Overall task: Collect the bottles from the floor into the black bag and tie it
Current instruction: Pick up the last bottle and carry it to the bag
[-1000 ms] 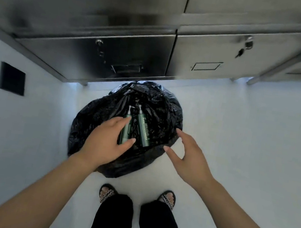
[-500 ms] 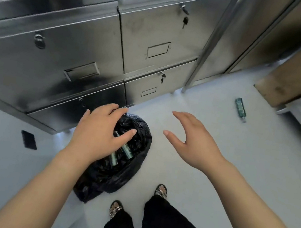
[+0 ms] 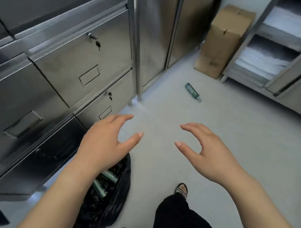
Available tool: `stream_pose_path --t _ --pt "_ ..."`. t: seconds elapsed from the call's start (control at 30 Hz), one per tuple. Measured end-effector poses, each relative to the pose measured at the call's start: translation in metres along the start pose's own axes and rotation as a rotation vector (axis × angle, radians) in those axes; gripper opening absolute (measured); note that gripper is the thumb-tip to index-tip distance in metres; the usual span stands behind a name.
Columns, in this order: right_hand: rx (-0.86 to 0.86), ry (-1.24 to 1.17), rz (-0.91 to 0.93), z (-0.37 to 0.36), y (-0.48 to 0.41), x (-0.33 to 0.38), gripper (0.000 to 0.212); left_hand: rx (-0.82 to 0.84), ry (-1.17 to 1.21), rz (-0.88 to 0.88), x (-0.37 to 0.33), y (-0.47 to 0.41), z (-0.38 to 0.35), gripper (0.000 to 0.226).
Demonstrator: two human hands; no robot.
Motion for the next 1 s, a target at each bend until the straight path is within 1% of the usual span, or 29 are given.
stream_pose_path --t 0.13,0.27,0.43,0.57,0.63,0.77,1.0 --pt "-0.010 -0.027 -0.054 0.028 -0.009 -0.051 0.052 0.043 -0.021 -0.083 -0.047 -0.046 -0.035 0.058" --pt "0.014 -0.066 -0.093 0.075 -0.025 -0.122 0.054 0.112 0.002 -0.131 -0.106 -0.103 -0.084 0.059" --pt "-0.091 -0.035 -0.153 0.139 -0.040 -0.210 0.052 0.200 -0.031 -0.253 -0.186 -0.178 -0.144 0.061" --pt "-0.152 -0.036 -0.212 0.173 -0.050 -0.262 0.052 0.254 -0.022 -0.320 -0.239 -0.225 -0.179 0.059" --pt "-0.160 -0.052 -0.230 0.180 -0.061 -0.281 0.053 0.283 -0.024 -0.325 -0.251 -0.246 -0.189 0.059" --pt "-0.138 -0.072 -0.216 0.183 -0.106 -0.306 0.054 0.294 -0.050 -0.265 -0.250 -0.296 -0.193 0.060" --pt "-0.132 -0.111 -0.132 0.190 -0.248 -0.319 0.048 0.222 -0.054 -0.186 -0.225 -0.414 -0.194 0.061"
Point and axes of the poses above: each hand's wrist, its own y-axis away from the middle knuckle, its own z-axis out of the back of the hand, x = y × z, the point moved 2 cm from there along -y, towards the middle knuckle, and after that the axes turned 8 degrees about y, right-handed, at the moved point
